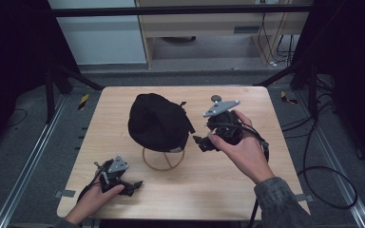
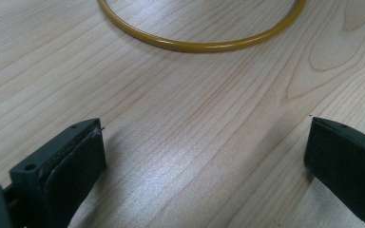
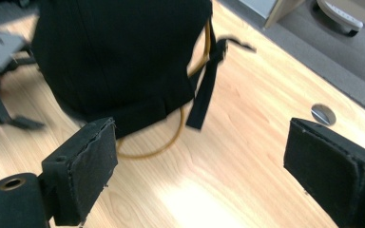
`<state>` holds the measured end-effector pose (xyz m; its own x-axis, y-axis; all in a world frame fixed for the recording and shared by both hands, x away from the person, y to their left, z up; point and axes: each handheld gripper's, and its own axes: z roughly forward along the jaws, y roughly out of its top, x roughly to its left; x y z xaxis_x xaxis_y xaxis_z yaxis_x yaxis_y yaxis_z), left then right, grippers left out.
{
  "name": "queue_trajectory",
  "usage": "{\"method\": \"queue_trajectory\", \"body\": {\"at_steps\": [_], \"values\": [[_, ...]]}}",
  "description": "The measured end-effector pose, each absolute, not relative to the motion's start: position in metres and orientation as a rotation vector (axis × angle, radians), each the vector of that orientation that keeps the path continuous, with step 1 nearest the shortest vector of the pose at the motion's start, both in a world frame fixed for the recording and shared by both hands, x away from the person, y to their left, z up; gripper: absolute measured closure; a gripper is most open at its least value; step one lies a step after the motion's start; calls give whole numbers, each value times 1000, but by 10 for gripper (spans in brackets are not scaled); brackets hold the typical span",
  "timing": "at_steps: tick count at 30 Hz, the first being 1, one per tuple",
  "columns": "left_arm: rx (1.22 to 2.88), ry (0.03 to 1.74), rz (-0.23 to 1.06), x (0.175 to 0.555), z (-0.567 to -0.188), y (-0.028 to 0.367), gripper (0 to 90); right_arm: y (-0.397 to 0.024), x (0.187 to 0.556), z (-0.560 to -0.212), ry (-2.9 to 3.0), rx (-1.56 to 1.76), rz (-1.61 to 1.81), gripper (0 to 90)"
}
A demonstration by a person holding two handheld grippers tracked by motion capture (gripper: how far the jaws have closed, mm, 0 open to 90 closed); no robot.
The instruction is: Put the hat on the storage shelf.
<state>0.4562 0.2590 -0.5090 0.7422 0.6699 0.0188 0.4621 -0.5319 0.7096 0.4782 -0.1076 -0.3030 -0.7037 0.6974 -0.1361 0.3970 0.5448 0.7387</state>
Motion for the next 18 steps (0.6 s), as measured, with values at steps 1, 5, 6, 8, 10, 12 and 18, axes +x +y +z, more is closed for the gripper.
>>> {"method": "queue_trajectory", "body": {"at_steps": [1,5,6,8,10,12,18], "values": [[2229,847,377,456,-509,259,0,-109,478,-307,2374,898,976,108],[2228,849,378,456,-509,259,0,-116,476,-323,2387,934,970,109],[2228,849,378,456,-509,259,0,-116,476,-323,2387,934,970,109],[2232,847,376,456,-509,259,0,-118,475,-330,2390,948,975,110],[2232,847,376,456,-509,259,0,-121,473,-336,2396,962,968,110],[2232,847,376,456,-509,259,0,-125,472,-345,2395,985,973,111],[2232,847,376,456,-509,259,0,-132,468,-360,2399,1016,975,113]]}}
